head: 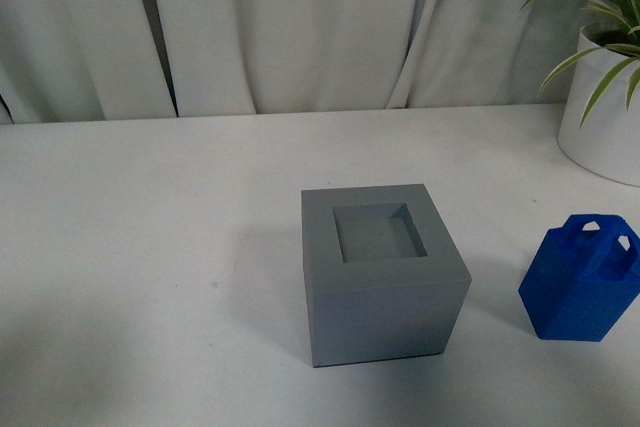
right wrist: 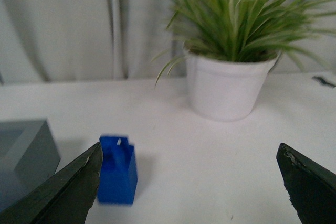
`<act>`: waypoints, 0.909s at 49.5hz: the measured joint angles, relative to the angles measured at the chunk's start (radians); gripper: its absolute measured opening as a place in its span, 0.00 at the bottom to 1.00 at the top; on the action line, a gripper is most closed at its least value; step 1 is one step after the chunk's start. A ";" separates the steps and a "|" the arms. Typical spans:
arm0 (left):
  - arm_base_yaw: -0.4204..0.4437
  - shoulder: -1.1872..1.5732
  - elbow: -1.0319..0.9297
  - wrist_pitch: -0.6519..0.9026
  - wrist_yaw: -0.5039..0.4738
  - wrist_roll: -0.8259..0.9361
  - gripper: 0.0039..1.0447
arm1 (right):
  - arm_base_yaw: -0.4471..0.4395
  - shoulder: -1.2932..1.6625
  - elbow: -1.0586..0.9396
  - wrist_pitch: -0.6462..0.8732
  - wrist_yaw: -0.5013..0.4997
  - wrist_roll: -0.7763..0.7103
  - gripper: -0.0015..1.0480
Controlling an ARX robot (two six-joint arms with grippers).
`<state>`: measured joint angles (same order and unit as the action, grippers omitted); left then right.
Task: Insert blue part into gray base
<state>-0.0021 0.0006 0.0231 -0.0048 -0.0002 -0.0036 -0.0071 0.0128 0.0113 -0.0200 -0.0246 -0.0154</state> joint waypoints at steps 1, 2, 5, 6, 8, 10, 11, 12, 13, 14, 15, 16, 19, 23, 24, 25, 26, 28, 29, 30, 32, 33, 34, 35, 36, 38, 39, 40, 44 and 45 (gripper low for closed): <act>0.000 0.000 0.000 0.000 0.000 0.000 0.94 | -0.006 0.013 0.013 -0.036 -0.024 -0.005 0.93; 0.000 0.000 0.000 0.000 0.000 0.000 0.94 | -0.013 0.035 0.026 -0.074 -0.047 -0.007 0.93; 0.000 0.000 0.000 0.000 0.001 0.000 0.94 | -0.032 0.105 0.046 -0.110 -0.086 -0.010 0.93; 0.000 0.000 0.000 0.000 0.000 0.000 0.94 | -0.040 0.133 0.050 -0.108 -0.097 -0.010 0.93; 0.000 0.000 0.000 0.000 0.000 0.000 0.94 | -0.048 0.174 0.058 -0.098 -0.111 -0.011 0.93; 0.000 0.000 0.000 0.000 0.000 0.000 0.94 | -0.056 0.218 0.069 -0.079 -0.128 -0.016 0.93; 0.000 0.000 0.000 0.000 0.000 0.000 0.94 | -0.061 0.248 0.080 -0.066 -0.143 -0.021 0.93; 0.000 0.000 0.000 0.000 0.000 0.000 0.94 | -0.068 0.278 0.092 -0.051 -0.163 -0.027 0.93; 0.000 0.000 0.000 0.000 0.000 0.000 0.94 | -0.071 0.294 0.098 -0.043 -0.174 -0.028 0.93; 0.000 0.000 0.000 0.000 0.000 0.000 0.94 | -0.081 0.343 0.119 -0.014 -0.210 -0.039 0.93; 0.000 0.000 0.000 0.000 0.000 0.000 0.94 | -0.090 0.378 0.135 0.003 -0.235 -0.040 0.93; 0.000 0.000 0.000 0.000 0.000 0.000 0.94 | -0.100 0.423 0.160 0.011 -0.275 -0.040 0.93; 0.000 0.000 0.000 0.000 0.000 0.000 0.94 | -0.114 0.591 0.237 0.055 -0.373 -0.073 0.93; 0.000 0.000 0.000 0.000 0.000 0.000 0.94 | -0.118 0.769 0.324 0.072 -0.448 -0.125 0.93; 0.000 0.000 0.000 0.000 0.000 0.000 0.94 | -0.116 0.821 0.357 0.063 -0.467 -0.145 0.93; 0.000 0.000 0.000 0.000 0.000 0.000 0.94 | -0.114 0.868 0.396 0.039 -0.488 -0.175 0.93; 0.000 0.000 0.000 0.000 0.000 0.000 0.94 | -0.111 0.898 0.422 0.027 -0.494 -0.195 0.93; 0.000 0.000 0.000 0.000 0.000 0.000 0.94 | -0.104 0.944 0.466 0.013 -0.494 -0.229 0.93; 0.000 0.000 0.000 0.000 0.000 0.000 0.94 | -0.100 0.975 0.502 -0.008 -0.500 -0.249 0.93; 0.000 0.000 0.000 0.000 0.000 0.000 0.94 | -0.095 0.999 0.533 -0.029 -0.512 -0.270 0.93; 0.000 0.000 0.000 0.000 0.000 0.000 0.94 | -0.085 1.044 0.592 -0.076 -0.525 -0.315 0.93; 0.000 0.000 0.000 0.000 0.000 0.000 0.94 | -0.076 1.077 0.638 -0.115 -0.532 -0.359 0.93; 0.000 0.000 0.000 0.000 0.000 0.000 0.94 | -0.070 1.099 0.669 -0.146 -0.537 -0.385 0.93; 0.000 0.000 0.000 0.000 0.000 0.000 0.94 | -0.064 1.123 0.703 -0.181 -0.543 -0.413 0.93; 0.000 0.000 0.000 0.000 0.000 0.000 0.94 | -0.058 1.146 0.736 -0.214 -0.544 -0.435 0.93; 0.000 0.000 0.000 0.000 0.000 0.000 0.94 | -0.047 1.192 0.801 -0.277 -0.541 -0.505 0.93; 0.000 0.000 0.000 0.000 0.000 0.000 0.94 | -0.043 1.215 0.833 -0.311 -0.539 -0.538 0.93; 0.000 0.000 0.000 0.000 0.000 0.000 0.94 | -0.036 1.250 0.876 -0.359 -0.537 -0.584 0.93; 0.000 0.000 0.000 0.000 0.000 0.000 0.94 | -0.022 1.328 0.981 -0.488 -0.518 -0.704 0.93; 0.000 0.000 0.000 0.000 0.000 0.000 0.94 | -0.016 1.357 1.019 -0.542 -0.510 -0.766 0.93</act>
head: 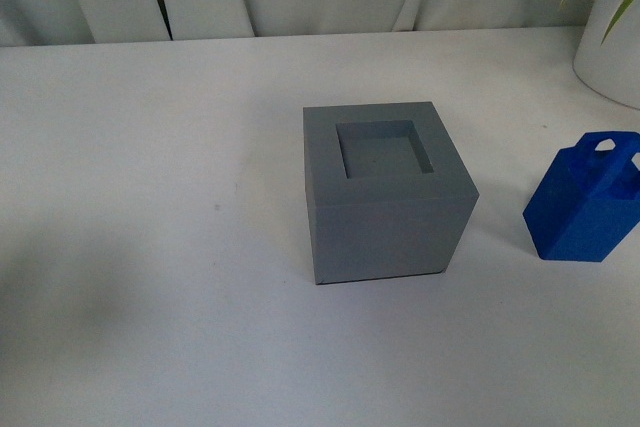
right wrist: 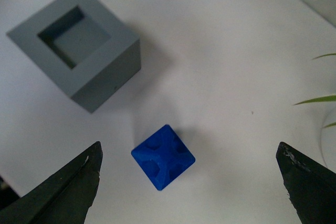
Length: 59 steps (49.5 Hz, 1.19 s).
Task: Insert blue part into gray base
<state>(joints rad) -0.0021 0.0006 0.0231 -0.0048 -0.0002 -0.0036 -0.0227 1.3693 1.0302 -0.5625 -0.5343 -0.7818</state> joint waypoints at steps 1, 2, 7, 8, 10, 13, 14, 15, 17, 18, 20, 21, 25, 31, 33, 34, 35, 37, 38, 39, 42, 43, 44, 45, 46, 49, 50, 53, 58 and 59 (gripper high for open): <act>0.000 0.000 0.000 0.000 0.000 0.000 0.94 | 0.006 0.020 0.026 -0.040 0.006 -0.029 0.93; 0.000 0.000 0.000 0.000 0.000 0.000 0.94 | 0.011 0.040 0.051 -0.079 0.023 -0.077 0.93; 0.000 0.000 0.000 0.000 0.000 0.000 0.94 | 0.039 0.124 0.159 -0.244 0.087 -0.235 0.93; 0.000 0.000 0.000 0.000 0.000 0.000 0.94 | 0.045 0.141 0.180 -0.274 0.107 -0.276 0.93; 0.000 0.000 0.000 0.000 0.000 0.000 0.94 | 0.061 0.180 0.223 -0.333 0.148 -0.342 0.93; 0.000 0.000 0.000 0.000 0.000 0.000 0.94 | 0.084 0.229 0.270 -0.391 0.198 -0.419 0.93; 0.000 0.000 0.000 0.000 0.000 0.000 0.94 | 0.090 0.241 0.281 -0.406 0.211 -0.437 0.93; 0.000 0.000 0.000 0.000 0.000 0.000 0.94 | 0.096 0.252 0.289 -0.418 0.220 -0.454 0.93; 0.000 0.000 0.000 0.000 0.000 0.000 0.94 | 0.110 0.279 0.304 -0.441 0.253 -0.492 0.93; 0.000 0.000 0.000 0.000 0.000 0.000 0.94 | 0.116 0.289 0.307 -0.445 0.267 -0.504 0.93; 0.000 0.000 0.000 0.000 0.000 0.000 0.94 | 0.127 0.311 0.309 -0.442 0.301 -0.523 0.93; 0.000 0.000 0.000 0.000 0.000 0.000 0.94 | 0.131 0.321 0.310 -0.443 0.313 -0.532 0.93; 0.000 0.000 0.000 0.000 0.000 0.000 0.94 | 0.142 0.356 0.314 -0.446 0.339 -0.552 0.93; 0.000 0.000 0.000 0.000 0.000 0.000 0.94 | 0.150 0.392 0.316 -0.442 0.360 -0.561 0.93; 0.000 0.000 0.000 0.000 0.000 0.000 0.94 | 0.153 0.406 0.319 -0.436 0.361 -0.560 0.93; 0.000 0.000 0.000 0.000 0.000 0.000 0.94 | 0.156 0.417 0.323 -0.431 0.363 -0.561 0.93; 0.000 0.000 0.000 0.000 0.000 0.000 0.94 | 0.157 0.424 0.328 -0.426 0.365 -0.560 0.93; 0.000 0.000 0.000 0.000 0.000 0.000 0.94 | 0.161 0.440 0.338 -0.418 0.369 -0.559 0.93; 0.000 0.000 0.000 0.000 0.000 0.000 0.94 | 0.163 0.445 0.343 -0.417 0.370 -0.559 0.93; 0.000 0.000 0.000 0.000 0.000 0.000 0.94 | 0.164 0.451 0.347 -0.417 0.370 -0.559 0.93; 0.000 0.000 0.000 0.000 0.000 0.000 0.94 | 0.170 0.460 0.354 -0.418 0.373 -0.559 0.93; 0.000 0.000 0.000 0.000 0.000 0.000 0.94 | 0.172 0.465 0.357 -0.419 0.373 -0.560 0.93; 0.000 0.000 0.000 0.000 0.000 0.000 0.94 | 0.175 0.468 0.360 -0.418 0.373 -0.559 0.93; 0.000 0.000 0.000 0.000 0.000 0.000 0.94 | 0.175 0.470 0.361 -0.418 0.375 -0.559 0.93; 0.000 0.000 0.000 0.000 0.000 0.000 0.94 | 0.178 0.473 0.364 -0.418 0.377 -0.560 0.93; 0.000 0.000 0.000 0.000 0.000 0.000 0.94 | 0.185 0.483 0.367 -0.415 0.377 -0.560 0.93; 0.000 0.000 0.000 0.000 0.000 0.000 0.94 | 0.187 0.485 0.367 -0.411 0.377 -0.561 0.93; 0.000 0.000 0.000 0.000 0.000 0.000 0.94 | 0.192 0.492 0.367 -0.409 0.381 -0.570 0.93; 0.000 0.000 0.000 0.000 0.000 0.000 0.94 | 0.197 0.504 0.368 -0.406 0.385 -0.581 0.93; 0.000 0.000 0.000 0.000 0.000 0.000 0.94 | 0.197 0.505 0.368 -0.406 0.385 -0.581 0.93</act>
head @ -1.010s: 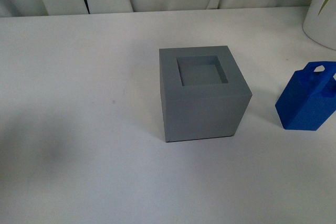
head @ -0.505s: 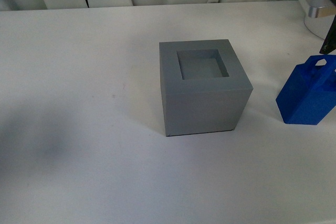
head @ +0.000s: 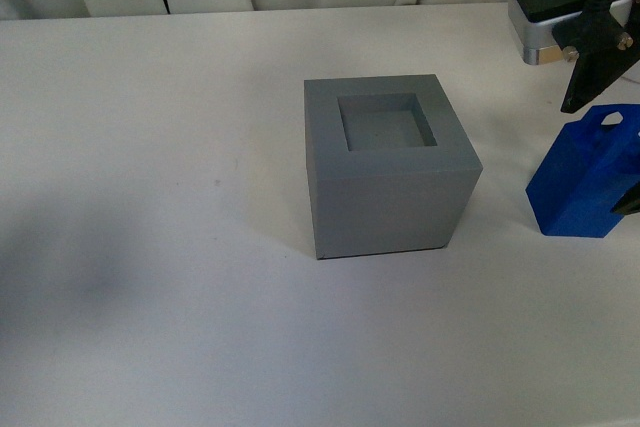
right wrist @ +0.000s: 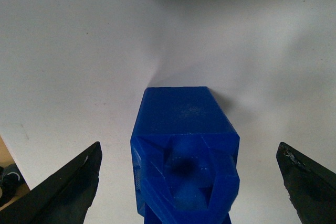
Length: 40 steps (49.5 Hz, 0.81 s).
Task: Insert blue part into gray base
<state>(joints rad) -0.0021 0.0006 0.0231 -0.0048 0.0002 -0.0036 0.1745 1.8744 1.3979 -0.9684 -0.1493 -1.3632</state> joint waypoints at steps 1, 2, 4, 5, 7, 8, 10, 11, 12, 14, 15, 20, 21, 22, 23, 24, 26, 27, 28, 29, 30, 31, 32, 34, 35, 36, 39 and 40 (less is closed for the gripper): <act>0.000 0.000 0.000 0.000 0.000 0.000 0.94 | 0.000 0.002 0.000 0.000 0.000 -0.001 0.93; 0.000 0.000 0.000 0.000 0.000 0.000 0.94 | 0.000 0.004 0.000 0.001 0.004 -0.002 0.93; 0.000 0.000 0.000 0.000 0.000 0.000 0.94 | 0.000 0.008 0.000 0.005 0.011 -0.004 0.93; 0.000 0.000 0.000 0.000 0.000 0.000 0.94 | -0.001 0.010 0.000 0.007 0.013 -0.005 0.93; 0.000 0.000 0.000 0.000 0.000 0.000 0.94 | -0.001 0.013 0.000 0.013 0.014 -0.005 0.93; 0.000 0.000 0.000 0.000 0.000 0.000 0.94 | -0.001 0.015 0.000 0.014 0.014 -0.005 0.93; 0.000 0.000 0.000 0.000 0.000 0.000 0.94 | -0.001 0.017 0.000 0.016 0.014 -0.006 0.93; 0.000 0.000 0.000 0.000 0.000 0.000 0.94 | -0.001 0.017 0.000 0.016 0.014 -0.006 0.93; 0.000 0.000 0.000 0.000 0.000 0.000 0.94 | -0.001 0.017 0.000 0.017 0.014 -0.006 0.93; 0.000 0.000 0.000 0.000 0.000 0.000 0.94 | -0.001 0.017 0.000 0.020 0.016 -0.008 0.93; 0.000 0.000 0.000 0.000 0.000 0.000 0.94 | -0.001 0.017 0.000 0.021 0.016 -0.009 0.93; 0.000 0.000 0.000 0.000 0.000 0.000 0.94 | -0.003 0.018 -0.002 0.028 0.020 -0.010 0.84; 0.000 0.000 0.000 0.000 0.000 0.000 0.94 | -0.003 0.019 -0.002 0.028 0.021 -0.010 0.80; 0.000 0.000 0.000 0.000 0.000 0.000 0.94 | -0.004 0.019 -0.002 0.028 0.021 -0.010 0.77; 0.000 0.000 0.000 0.000 0.000 0.000 0.94 | -0.005 0.019 -0.002 0.027 0.021 -0.010 0.73; 0.000 0.000 0.000 0.000 0.000 0.000 0.94 | -0.006 0.019 -0.002 0.023 0.020 -0.010 0.68; 0.000 0.000 0.000 0.000 0.000 0.000 0.94 | -0.008 0.019 -0.002 0.015 0.020 -0.010 0.62; 0.000 0.000 0.000 0.000 0.000 0.000 0.94 | -0.009 0.019 -0.002 0.009 0.019 -0.010 0.57; 0.000 0.000 0.000 0.000 0.000 0.000 0.94 | -0.009 0.019 -0.002 0.005 0.018 -0.010 0.55; 0.000 0.000 0.000 0.000 0.000 0.000 0.94 | -0.011 0.019 -0.002 0.000 0.017 -0.011 0.50; 0.000 0.000 0.000 0.000 0.000 0.000 0.94 | -0.012 0.018 -0.002 -0.002 0.016 -0.012 0.47; 0.000 0.000 0.000 0.000 0.000 0.000 0.94 | -0.013 0.018 -0.001 -0.004 0.015 -0.012 0.45; 0.000 0.000 0.000 0.000 0.000 0.000 0.94 | -0.013 0.018 0.001 -0.010 0.013 -0.013 0.44; 0.000 0.000 0.000 0.000 0.000 0.000 0.94 | -0.013 0.017 0.007 -0.024 0.005 -0.013 0.44; 0.000 0.000 0.000 0.000 0.000 0.000 0.94 | -0.013 0.016 0.013 -0.032 -0.001 -0.013 0.44; 0.000 0.000 0.000 0.000 0.000 0.000 0.94 | -0.013 0.013 0.018 -0.036 -0.005 -0.013 0.44; 0.000 0.000 0.000 0.000 0.000 0.000 0.94 | -0.013 0.005 0.044 -0.058 -0.022 -0.013 0.44; 0.000 0.000 0.000 0.000 0.000 0.000 0.94 | -0.013 0.001 0.056 -0.066 -0.029 -0.013 0.44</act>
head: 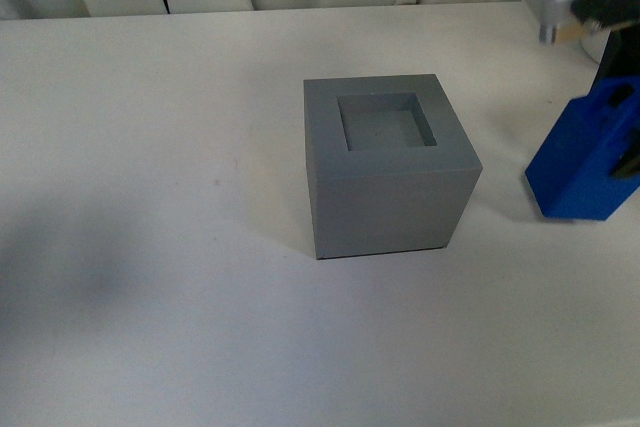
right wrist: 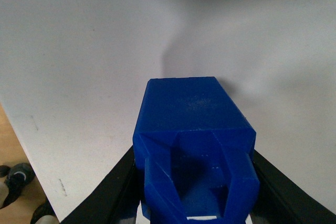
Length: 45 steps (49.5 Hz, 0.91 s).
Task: Insert blue part into gray base
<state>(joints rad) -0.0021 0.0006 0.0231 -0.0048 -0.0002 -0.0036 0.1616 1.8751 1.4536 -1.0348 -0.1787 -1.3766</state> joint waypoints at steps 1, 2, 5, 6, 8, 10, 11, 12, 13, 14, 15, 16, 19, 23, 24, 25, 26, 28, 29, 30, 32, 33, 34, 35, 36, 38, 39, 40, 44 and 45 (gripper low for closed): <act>0.000 0.000 0.000 0.000 0.000 0.000 0.94 | 0.000 -0.003 0.006 -0.003 -0.003 0.000 0.44; 0.000 0.000 0.000 0.000 0.000 0.000 0.94 | 0.001 -0.009 0.018 -0.010 -0.008 0.000 0.44; 0.000 0.000 0.000 0.000 0.000 0.000 0.94 | 0.003 -0.021 0.042 -0.022 -0.015 0.000 0.44; 0.000 0.000 0.000 0.000 0.000 0.000 0.94 | 0.005 -0.028 0.054 -0.029 -0.020 0.000 0.44; 0.000 0.000 0.000 0.000 0.000 0.000 0.94 | 0.008 -0.038 0.071 -0.041 -0.028 0.000 0.44; 0.000 0.000 0.000 0.000 0.000 0.000 0.94 | 0.015 -0.049 0.092 -0.055 -0.034 -0.001 0.44; 0.000 0.000 0.000 0.000 0.000 0.000 0.94 | 0.019 -0.054 0.101 -0.061 -0.037 -0.001 0.44; 0.000 0.000 0.000 0.000 0.000 0.000 0.94 | 0.024 -0.058 0.110 -0.067 -0.042 -0.001 0.44; 0.000 0.000 0.000 0.000 0.000 0.000 0.94 | 0.031 -0.062 0.124 -0.077 -0.052 0.000 0.44; 0.000 0.000 0.000 0.000 0.000 0.000 0.94 | 0.037 -0.062 0.134 -0.084 -0.058 0.000 0.44; 0.000 0.000 0.000 0.000 0.000 0.000 0.94 | 0.043 -0.063 0.143 -0.087 -0.064 0.000 0.44; 0.000 0.000 0.000 0.000 0.000 0.000 0.94 | 0.050 -0.063 0.151 -0.092 -0.069 0.002 0.44; 0.000 0.000 0.000 0.000 0.000 0.000 0.94 | 0.074 -0.063 0.179 -0.112 -0.089 0.009 0.44; 0.000 0.000 0.000 0.000 0.000 0.000 0.94 | 0.106 -0.063 0.203 -0.130 -0.108 0.018 0.44; 0.000 0.000 0.000 0.000 0.000 0.000 0.94 | 0.111 -0.063 0.205 -0.131 -0.110 0.020 0.44; 0.000 0.000 0.000 0.000 0.000 0.000 0.94 | 0.119 -0.063 0.210 -0.133 -0.114 0.023 0.44; 0.000 0.000 0.000 0.000 0.000 0.000 0.94 | 0.124 -0.063 0.212 -0.133 -0.115 0.024 0.44; 0.000 0.000 0.000 0.000 0.000 0.000 0.94 | 0.146 -0.061 0.225 -0.140 -0.122 0.033 0.44; 0.000 0.000 0.000 0.000 0.000 0.000 0.94 | 0.154 -0.060 0.230 -0.141 -0.125 0.037 0.44; 0.000 0.000 0.000 0.000 0.000 0.000 0.94 | 0.162 -0.058 0.235 -0.142 -0.128 0.040 0.44; 0.000 0.000 0.000 0.000 0.000 0.000 0.94 | 0.170 -0.055 0.240 -0.143 -0.130 0.043 0.44; 0.000 0.000 0.000 0.000 0.000 0.000 0.94 | 0.181 -0.051 0.246 -0.143 -0.130 0.047 0.44; 0.000 0.000 0.000 0.000 0.000 0.000 0.94 | 0.188 -0.049 0.249 -0.143 -0.130 0.049 0.44; 0.000 0.000 0.000 0.000 0.000 0.000 0.94 | 0.195 -0.047 0.252 -0.143 -0.130 0.053 0.44; 0.000 0.000 0.000 0.000 0.000 0.000 0.94 | 0.205 -0.041 0.256 -0.143 -0.130 0.058 0.44; 0.000 0.000 0.000 0.000 0.000 0.000 0.94 | 0.217 -0.032 0.262 -0.143 -0.131 0.064 0.44; 0.000 0.000 0.000 0.000 0.000 0.000 0.94 | 0.223 -0.027 0.265 -0.143 -0.131 0.066 0.44; 0.000 0.000 0.000 0.000 0.000 0.000 0.94 | 0.230 -0.019 0.268 -0.142 -0.131 0.069 0.44; 0.000 0.000 0.000 0.000 0.000 0.000 0.94 | 0.245 0.002 0.274 -0.139 -0.129 0.076 0.44; 0.000 0.000 0.000 0.000 0.000 0.000 0.94 | 0.246 0.004 0.275 -0.139 -0.128 0.076 0.44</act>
<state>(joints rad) -0.0021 0.0006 0.0231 -0.0048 -0.0002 -0.0036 0.4080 1.8793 1.7290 -1.1736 -0.3065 -1.3003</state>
